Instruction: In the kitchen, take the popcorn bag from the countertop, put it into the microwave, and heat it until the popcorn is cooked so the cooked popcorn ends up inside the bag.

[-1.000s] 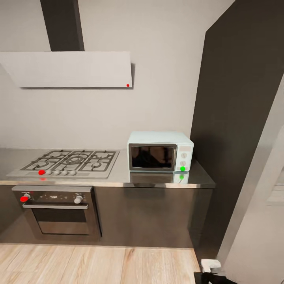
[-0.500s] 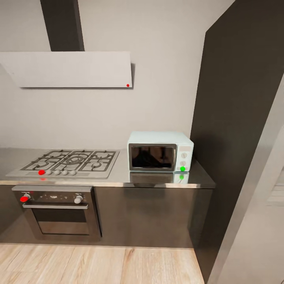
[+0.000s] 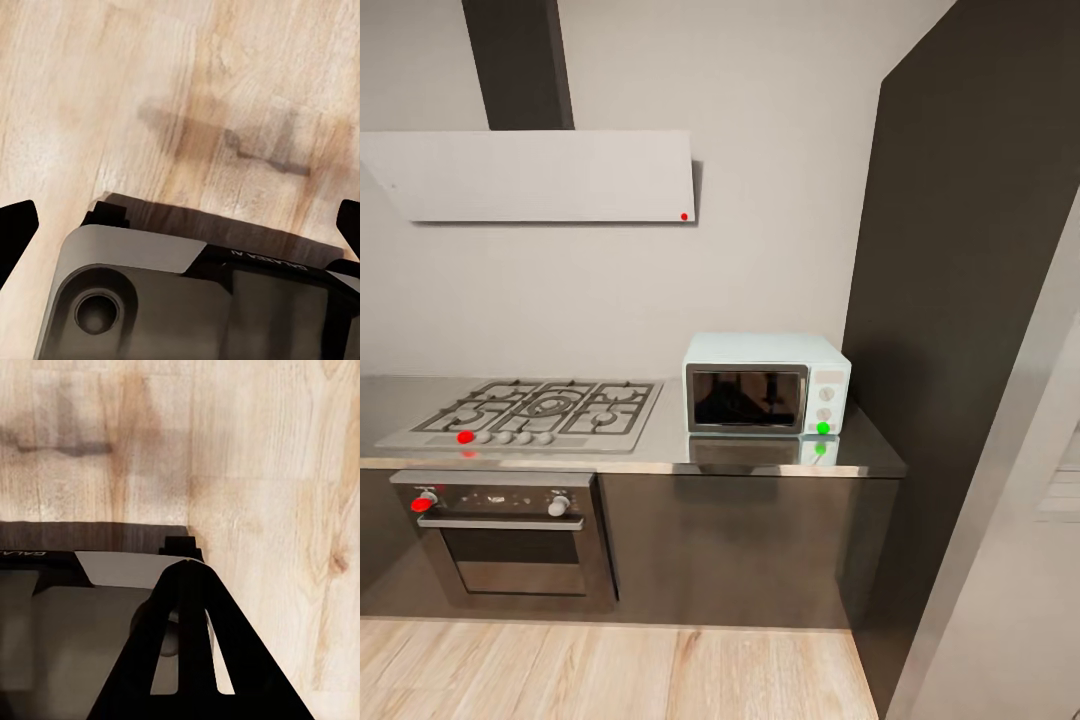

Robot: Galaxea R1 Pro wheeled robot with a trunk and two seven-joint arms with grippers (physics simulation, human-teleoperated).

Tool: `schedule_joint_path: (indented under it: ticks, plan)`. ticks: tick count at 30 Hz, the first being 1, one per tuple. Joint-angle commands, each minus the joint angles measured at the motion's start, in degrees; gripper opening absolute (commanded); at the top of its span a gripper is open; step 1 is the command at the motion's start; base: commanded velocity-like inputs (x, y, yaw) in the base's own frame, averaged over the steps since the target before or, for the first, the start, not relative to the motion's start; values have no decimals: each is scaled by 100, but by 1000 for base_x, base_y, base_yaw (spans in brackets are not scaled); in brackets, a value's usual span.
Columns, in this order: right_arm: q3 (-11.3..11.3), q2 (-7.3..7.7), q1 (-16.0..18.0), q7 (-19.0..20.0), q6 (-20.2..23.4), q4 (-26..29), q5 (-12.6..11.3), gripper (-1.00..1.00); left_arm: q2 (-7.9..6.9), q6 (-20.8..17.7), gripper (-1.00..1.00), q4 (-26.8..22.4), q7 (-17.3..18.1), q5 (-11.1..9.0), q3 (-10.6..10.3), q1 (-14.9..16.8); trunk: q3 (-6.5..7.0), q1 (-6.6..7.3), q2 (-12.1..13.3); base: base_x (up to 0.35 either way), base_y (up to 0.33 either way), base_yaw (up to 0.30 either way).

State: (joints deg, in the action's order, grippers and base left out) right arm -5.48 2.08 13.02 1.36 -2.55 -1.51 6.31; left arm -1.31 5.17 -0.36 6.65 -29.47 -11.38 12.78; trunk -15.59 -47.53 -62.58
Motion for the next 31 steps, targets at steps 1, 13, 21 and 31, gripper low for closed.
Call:
schedule_joint_path:
  ticks: [1,13,21,31]
  plan:
    - [-50,3,8,13,-27,-16,57,-100,-1,19,100,9,23,-59,-48,5,-7,0,-5,0,0,0]
    - [-50,3,8,13,-27,-16,56,-100,-1,19,100,9,25,-59,-48,5,-7,0,-5,0,0,0]
    - [-19,-38,8,13,-16,-22,74,-100,-1,19,100,9,24,-59,-48,5,-7,0,-5,0,0,0]
    - [-6,-575,8,13,-26,-31,73,-100,-1,19,100,9,22,-62,-48,5,-7,0,-5,0,0,0]
